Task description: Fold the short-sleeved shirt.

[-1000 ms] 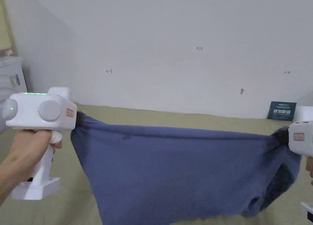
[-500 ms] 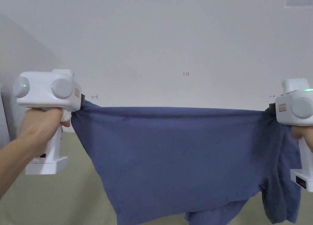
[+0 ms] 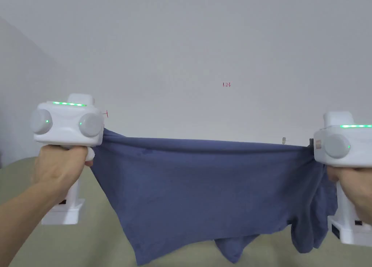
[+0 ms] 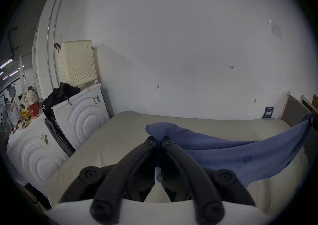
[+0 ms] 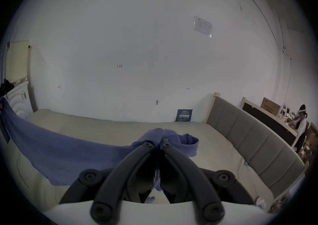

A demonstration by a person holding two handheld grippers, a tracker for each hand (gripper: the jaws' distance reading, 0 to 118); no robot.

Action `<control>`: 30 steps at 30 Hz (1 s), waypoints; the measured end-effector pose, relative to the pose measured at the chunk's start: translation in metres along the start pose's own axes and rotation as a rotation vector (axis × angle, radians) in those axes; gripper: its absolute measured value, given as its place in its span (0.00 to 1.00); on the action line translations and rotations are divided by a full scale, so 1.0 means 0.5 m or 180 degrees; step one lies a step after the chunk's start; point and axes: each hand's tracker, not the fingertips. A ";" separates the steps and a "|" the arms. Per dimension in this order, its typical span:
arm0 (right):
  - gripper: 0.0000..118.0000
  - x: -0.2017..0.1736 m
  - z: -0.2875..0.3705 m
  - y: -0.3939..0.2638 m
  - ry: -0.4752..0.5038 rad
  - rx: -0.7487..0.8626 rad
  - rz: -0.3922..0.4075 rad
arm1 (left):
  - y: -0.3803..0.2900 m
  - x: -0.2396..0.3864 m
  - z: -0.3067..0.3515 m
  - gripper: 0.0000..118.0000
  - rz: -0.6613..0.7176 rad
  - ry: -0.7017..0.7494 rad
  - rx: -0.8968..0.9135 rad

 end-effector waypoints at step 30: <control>0.03 0.095 0.344 -0.536 0.0368 -0.0871 -0.0013 | -0.512 -0.163 0.275 0.04 -0.0266 -0.0476 -0.1012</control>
